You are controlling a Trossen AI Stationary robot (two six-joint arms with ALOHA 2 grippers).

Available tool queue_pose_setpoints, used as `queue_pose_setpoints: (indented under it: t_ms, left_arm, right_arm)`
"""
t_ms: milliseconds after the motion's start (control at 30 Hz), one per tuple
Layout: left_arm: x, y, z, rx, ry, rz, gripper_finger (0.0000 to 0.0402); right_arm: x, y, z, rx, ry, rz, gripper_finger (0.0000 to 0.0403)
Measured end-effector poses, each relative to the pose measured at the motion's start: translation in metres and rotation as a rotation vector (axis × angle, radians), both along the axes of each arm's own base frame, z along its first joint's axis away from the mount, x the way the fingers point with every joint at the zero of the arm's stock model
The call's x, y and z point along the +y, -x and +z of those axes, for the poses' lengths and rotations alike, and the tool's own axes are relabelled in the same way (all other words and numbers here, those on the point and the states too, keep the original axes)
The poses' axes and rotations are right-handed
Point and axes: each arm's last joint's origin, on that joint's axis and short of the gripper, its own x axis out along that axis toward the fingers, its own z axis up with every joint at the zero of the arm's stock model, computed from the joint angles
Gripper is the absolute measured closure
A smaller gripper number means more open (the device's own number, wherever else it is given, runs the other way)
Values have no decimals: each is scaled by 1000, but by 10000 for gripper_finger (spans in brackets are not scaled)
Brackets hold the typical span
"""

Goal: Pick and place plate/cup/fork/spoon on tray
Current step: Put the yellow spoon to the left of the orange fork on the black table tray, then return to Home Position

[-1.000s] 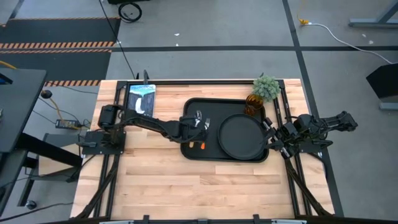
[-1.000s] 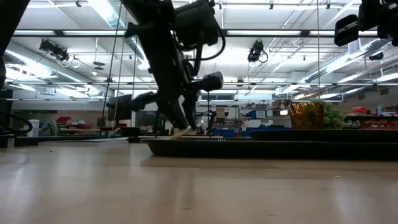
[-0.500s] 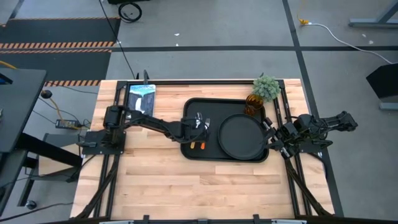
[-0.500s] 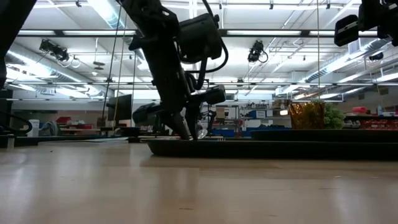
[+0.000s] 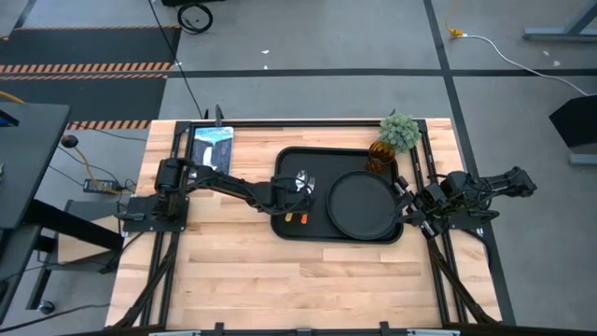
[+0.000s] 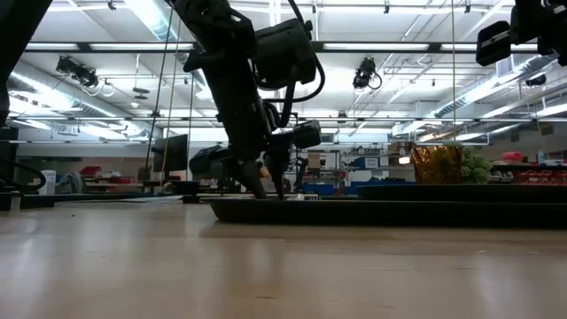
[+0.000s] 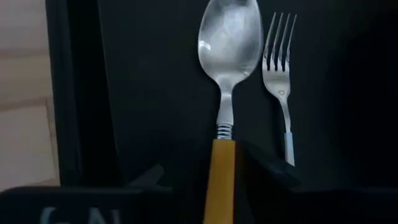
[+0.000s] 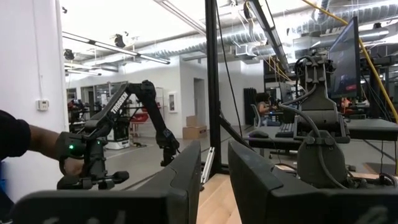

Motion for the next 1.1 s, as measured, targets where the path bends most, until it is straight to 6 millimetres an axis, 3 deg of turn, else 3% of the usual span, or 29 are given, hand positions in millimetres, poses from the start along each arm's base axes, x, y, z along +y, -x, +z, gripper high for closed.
queue_pose_setpoints:
  t_ms: [133, 333, 533, 767, 933, 1100]
  left_arm:
    - [0, 0, 0, 39, -29, -68, 255]
    - [1, -1, 9, 140, -88, -310, 249]
    - [0, -16, 30, 213, -243, -598, 251]
    - [1, -45, 72, 301, -699, -940, 259]
    - [1, -59, 96, 396, -1039, -1140, 260]
    - [4, -65, 105, 520, -1297, -1333, 260]
  right_arm:
    - [0, 0, 0, 0, 0, 0, 315]
    - [0, 0, 0, 3, 1, 0, 315]
    - [0, 0, 0, -2, -3, -7, 315]
    - [-2, 0, 3, -30, -10, -69, 315]
    - [-7, -1, 3, -23, -60, -259, 315]
    - [-15, 0, 8, -54, -166, -496, 315]
